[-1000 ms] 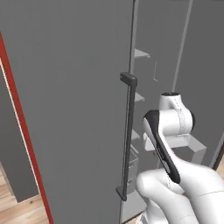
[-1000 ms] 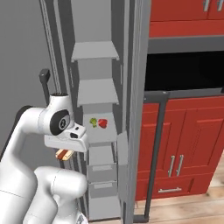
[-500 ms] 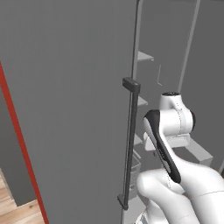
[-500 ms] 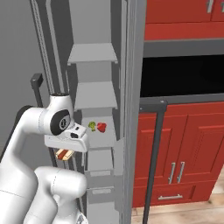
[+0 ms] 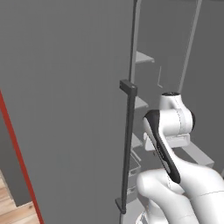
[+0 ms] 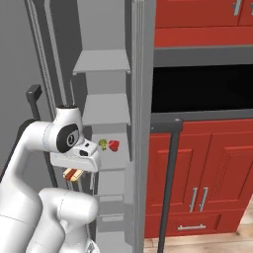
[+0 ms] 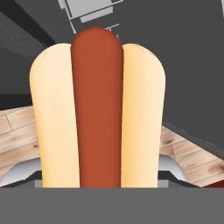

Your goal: Store the hot dog in the freezer for long-term storage. Close the freezer door after placing the cooked food.

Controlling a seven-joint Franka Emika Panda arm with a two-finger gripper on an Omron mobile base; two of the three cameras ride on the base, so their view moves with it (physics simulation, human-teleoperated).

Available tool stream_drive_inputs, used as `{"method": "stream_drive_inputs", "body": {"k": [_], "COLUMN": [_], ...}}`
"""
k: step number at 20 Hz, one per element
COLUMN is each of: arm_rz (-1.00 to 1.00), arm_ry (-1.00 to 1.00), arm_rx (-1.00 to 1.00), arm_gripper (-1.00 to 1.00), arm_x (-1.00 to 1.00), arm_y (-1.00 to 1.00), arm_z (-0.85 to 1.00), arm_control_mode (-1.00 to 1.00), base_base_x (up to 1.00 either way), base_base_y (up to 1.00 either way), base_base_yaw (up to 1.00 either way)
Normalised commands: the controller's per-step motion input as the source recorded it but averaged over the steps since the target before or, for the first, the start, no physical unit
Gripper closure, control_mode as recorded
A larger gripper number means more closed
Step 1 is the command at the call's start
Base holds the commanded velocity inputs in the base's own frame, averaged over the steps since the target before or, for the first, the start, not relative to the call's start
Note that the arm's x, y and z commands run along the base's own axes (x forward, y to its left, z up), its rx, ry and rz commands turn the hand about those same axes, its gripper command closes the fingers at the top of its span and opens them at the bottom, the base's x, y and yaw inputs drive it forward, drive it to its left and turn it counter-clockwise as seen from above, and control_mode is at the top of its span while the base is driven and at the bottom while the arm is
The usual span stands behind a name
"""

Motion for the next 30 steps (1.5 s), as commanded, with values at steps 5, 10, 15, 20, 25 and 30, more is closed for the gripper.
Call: {"method": "stream_drive_inputs", "body": {"k": [5, 10, 15, 20, 25, 30], "arm_rz": [0.0, 0.0, 0.0, 0.0, 0.0, 0.0], "arm_ry": [0.0, 0.0, 0.0, 0.0, 0.0, 0.0], "arm_rx": [0.0, 0.0, 0.0, 0.0, 0.0, 0.0], "arm_gripper": [1.0, 1.0, 1.0, 1.0, 1.0, 1.0], "arm_x": [0.0, 0.0, 0.0, 0.0, 0.0, 0.03], "arm_y": [0.0, 0.0, 0.0, 0.0, 0.0, 0.0], "arm_z": [0.0, 0.0, 0.0, 0.0, 0.0, 0.0], "arm_control_mode": [1.0, 1.0, 1.0, 1.0, 1.0, -1.0], "base_base_x": [0.14, 0.14, 0.0, 0.0, 0.0, 0.0], "base_base_y": [-0.34, -0.13, 0.0, 0.0, 0.0, 0.0], "base_base_yaw": [0.09, 0.04, 0.0, 0.0, 0.0, 0.0]}}
